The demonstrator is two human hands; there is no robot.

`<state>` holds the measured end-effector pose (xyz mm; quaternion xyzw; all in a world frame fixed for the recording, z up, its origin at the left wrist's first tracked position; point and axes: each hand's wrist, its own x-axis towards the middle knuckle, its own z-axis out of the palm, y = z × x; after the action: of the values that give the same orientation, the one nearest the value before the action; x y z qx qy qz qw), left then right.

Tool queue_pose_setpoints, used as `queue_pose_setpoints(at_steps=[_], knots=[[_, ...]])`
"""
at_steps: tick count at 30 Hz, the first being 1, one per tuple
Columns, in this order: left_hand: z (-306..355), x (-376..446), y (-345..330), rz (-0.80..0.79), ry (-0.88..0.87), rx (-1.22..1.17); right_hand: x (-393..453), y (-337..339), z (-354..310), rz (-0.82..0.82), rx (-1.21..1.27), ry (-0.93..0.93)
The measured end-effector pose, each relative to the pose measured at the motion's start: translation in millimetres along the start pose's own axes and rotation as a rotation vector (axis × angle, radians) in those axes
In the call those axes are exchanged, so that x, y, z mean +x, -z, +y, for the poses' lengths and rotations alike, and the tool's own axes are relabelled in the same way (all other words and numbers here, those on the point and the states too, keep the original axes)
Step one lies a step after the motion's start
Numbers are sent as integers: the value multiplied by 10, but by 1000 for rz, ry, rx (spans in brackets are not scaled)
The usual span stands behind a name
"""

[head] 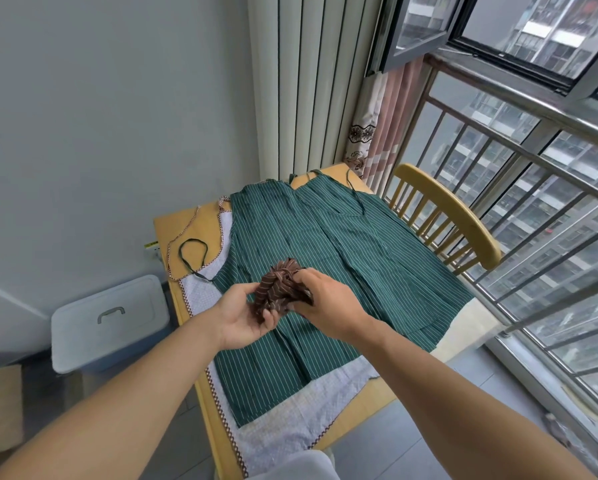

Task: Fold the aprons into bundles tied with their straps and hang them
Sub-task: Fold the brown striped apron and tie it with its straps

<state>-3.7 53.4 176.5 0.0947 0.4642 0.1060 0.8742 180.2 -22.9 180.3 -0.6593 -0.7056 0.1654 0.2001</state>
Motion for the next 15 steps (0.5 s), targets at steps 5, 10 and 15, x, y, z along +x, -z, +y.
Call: queue_pose_setpoints(at_steps=[5, 10, 15], knots=[[-85, -52, -9, 130, -60, 607, 21, -4, -47, 37, -129, 29], [-135, -25, -120, 387, -537, 597, 8, -55, -49, -3, 126, -191], [-115, -56, 15, 67, -556, 670, 67, 27, 28, -12, 633, -438]])
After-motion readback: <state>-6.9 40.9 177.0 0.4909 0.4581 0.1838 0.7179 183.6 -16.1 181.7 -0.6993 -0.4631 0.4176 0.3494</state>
